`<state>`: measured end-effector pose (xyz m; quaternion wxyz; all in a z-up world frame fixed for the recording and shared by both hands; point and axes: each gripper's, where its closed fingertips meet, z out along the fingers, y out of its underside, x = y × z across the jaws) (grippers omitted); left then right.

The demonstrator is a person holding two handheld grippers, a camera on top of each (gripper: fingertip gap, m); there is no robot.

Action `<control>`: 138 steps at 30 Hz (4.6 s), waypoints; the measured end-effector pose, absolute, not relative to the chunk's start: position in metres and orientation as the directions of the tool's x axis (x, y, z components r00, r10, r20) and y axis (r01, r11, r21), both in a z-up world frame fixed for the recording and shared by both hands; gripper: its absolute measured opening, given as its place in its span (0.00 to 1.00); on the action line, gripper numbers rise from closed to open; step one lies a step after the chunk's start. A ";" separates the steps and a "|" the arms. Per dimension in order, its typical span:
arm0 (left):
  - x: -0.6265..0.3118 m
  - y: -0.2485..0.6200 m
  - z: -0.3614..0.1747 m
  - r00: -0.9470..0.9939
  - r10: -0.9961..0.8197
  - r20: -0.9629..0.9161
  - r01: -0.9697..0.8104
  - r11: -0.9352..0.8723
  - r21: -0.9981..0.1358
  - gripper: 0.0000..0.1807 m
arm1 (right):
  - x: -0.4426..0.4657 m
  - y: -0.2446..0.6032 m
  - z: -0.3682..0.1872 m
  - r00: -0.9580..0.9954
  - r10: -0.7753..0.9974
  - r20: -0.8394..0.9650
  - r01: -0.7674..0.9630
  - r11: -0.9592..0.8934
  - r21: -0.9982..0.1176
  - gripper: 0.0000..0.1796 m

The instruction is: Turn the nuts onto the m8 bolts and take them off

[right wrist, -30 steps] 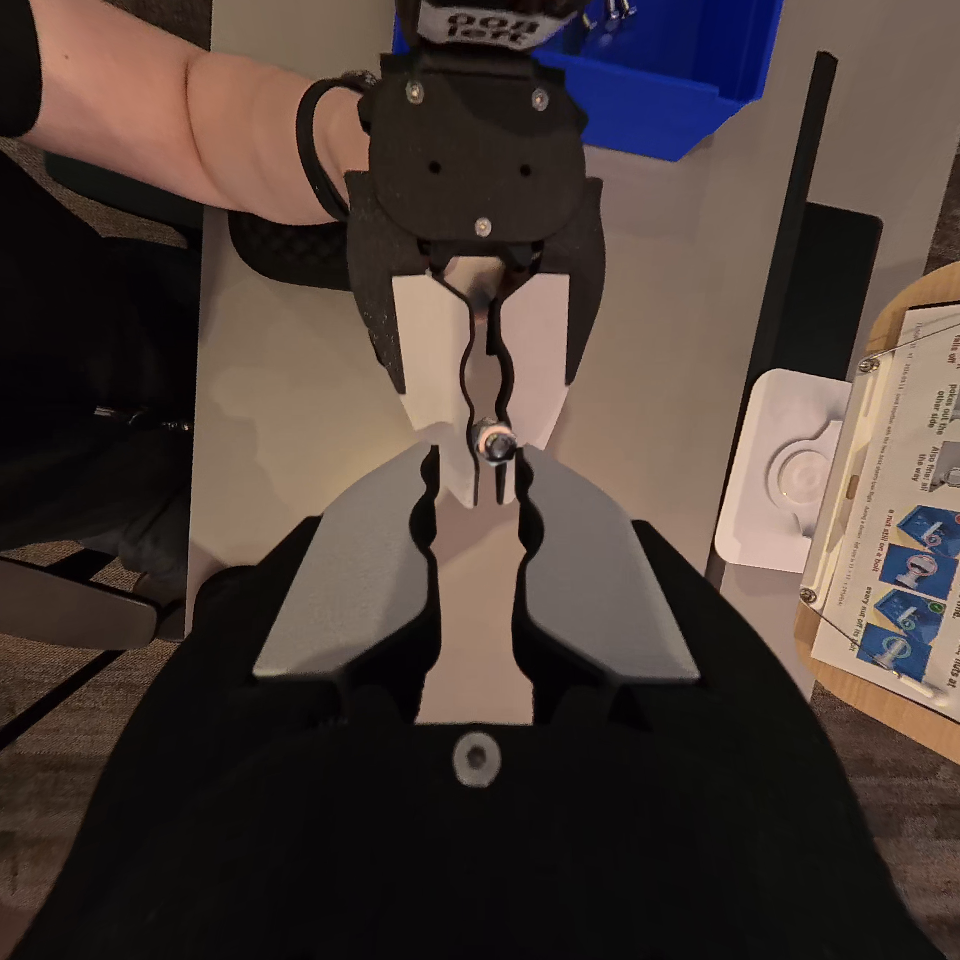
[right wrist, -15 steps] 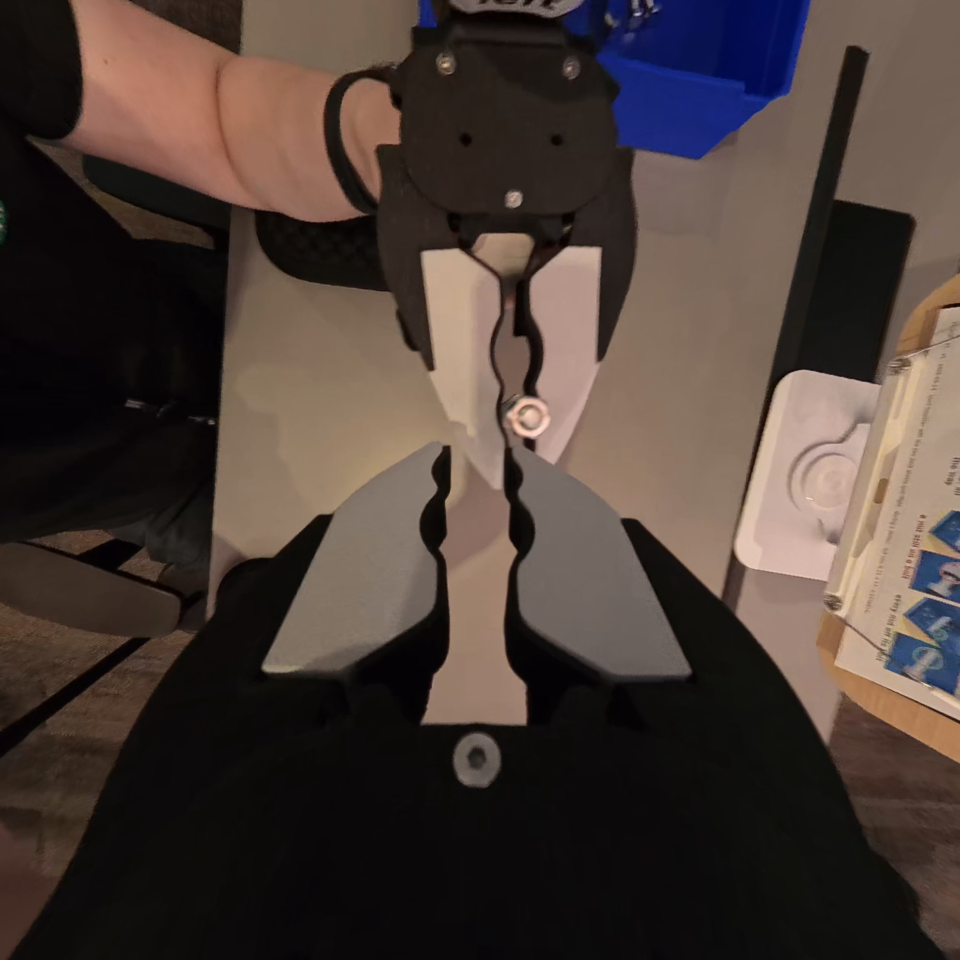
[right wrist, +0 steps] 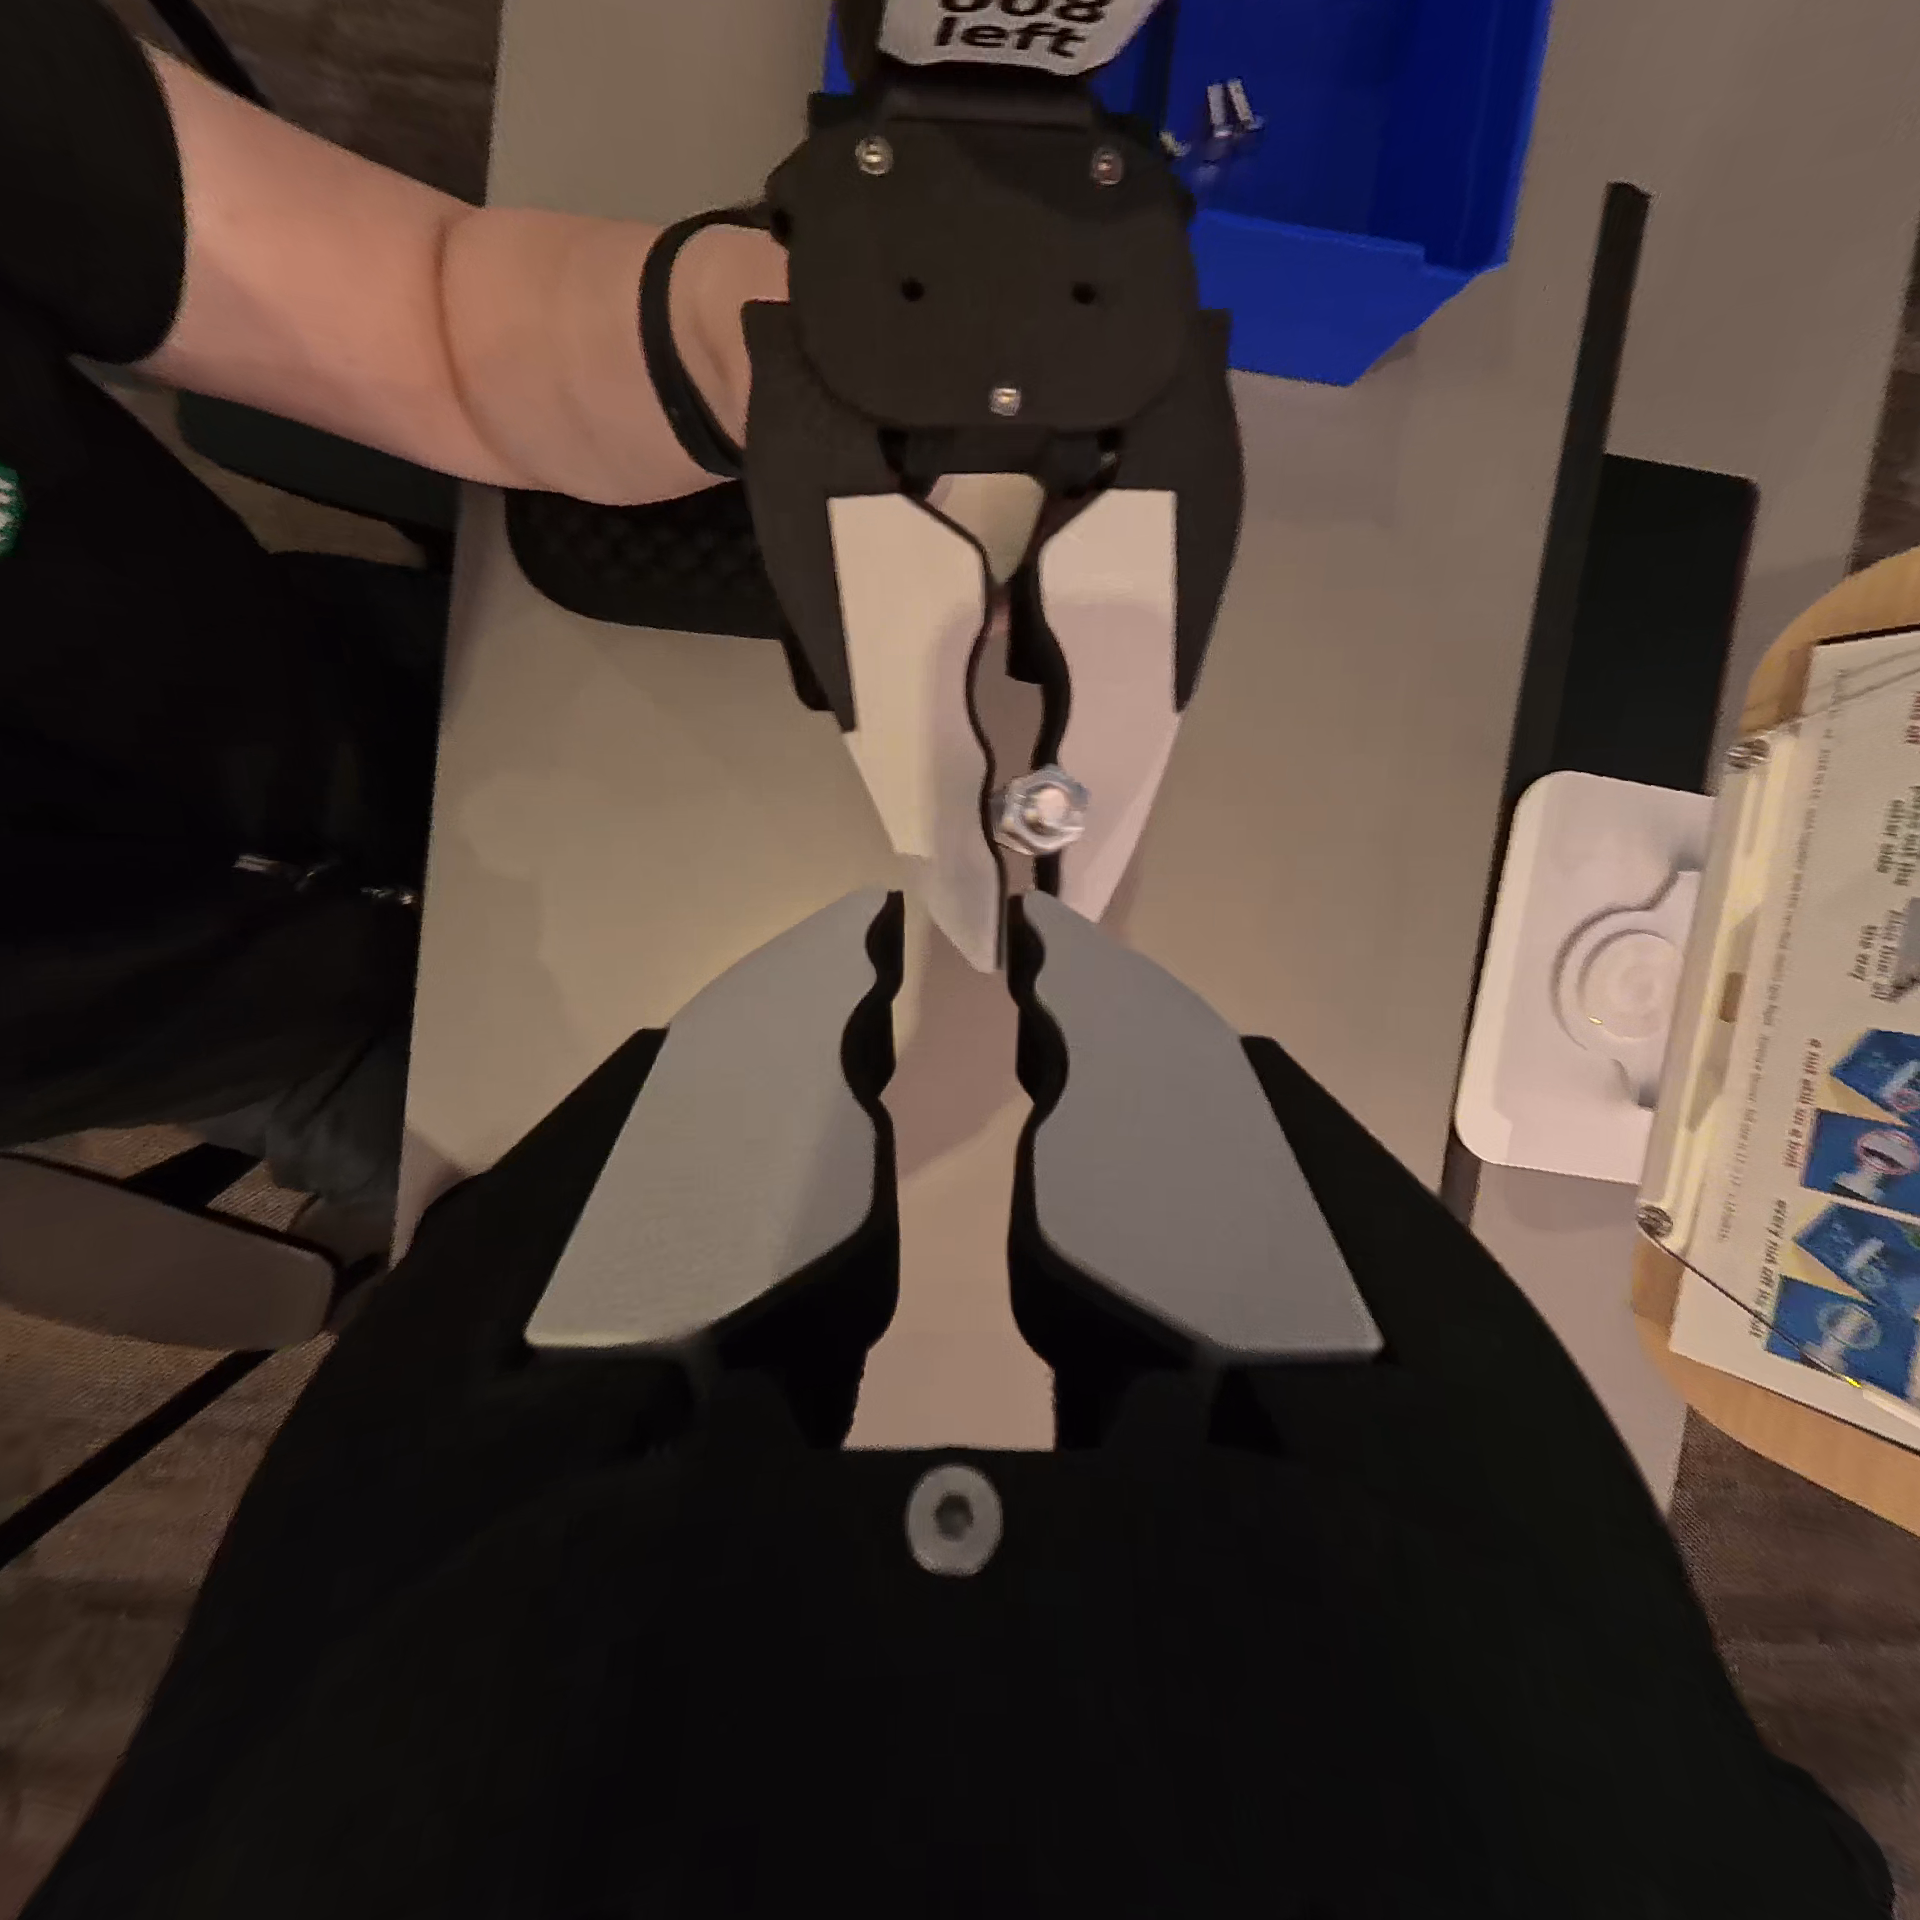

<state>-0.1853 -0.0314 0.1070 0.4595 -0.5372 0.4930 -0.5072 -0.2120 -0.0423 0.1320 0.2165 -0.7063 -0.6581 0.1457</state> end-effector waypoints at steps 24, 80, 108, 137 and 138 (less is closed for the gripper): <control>-0.191 -0.030 0.114 0.003 -0.995 0.100 -0.041 -0.100 -0.994 0.06 | -0.215 -0.034 0.134 0.131 0.983 0.125 0.789 -0.027 -0.614 0.11; -0.196 -0.035 0.117 -0.002 -0.996 0.084 -0.053 -0.084 -0.995 0.07 | 0.105 -0.010 0.110 0.930 0.361 0.064 0.275 -0.571 -0.773 0.04; -0.179 -0.027 0.089 0.051 -0.996 0.073 -0.165 -0.080 -0.983 0.05 | 0.332 -0.052 -0.141 0.997 -0.062 0.044 -0.064 -0.997 0.034 0.04; -0.183 -0.028 0.096 0.051 -0.996 0.072 -0.139 -0.079 -0.987 0.06 | 0.341 -0.045 -0.121 0.996 -0.076 0.044 -0.068 -0.985 -0.161 0.12; -0.184 -0.029 0.098 0.050 -0.996 0.070 -0.134 -0.077 -0.988 0.06 | 0.339 -0.043 -0.106 0.997 -0.064 0.050 -0.053 -0.981 -0.186 0.12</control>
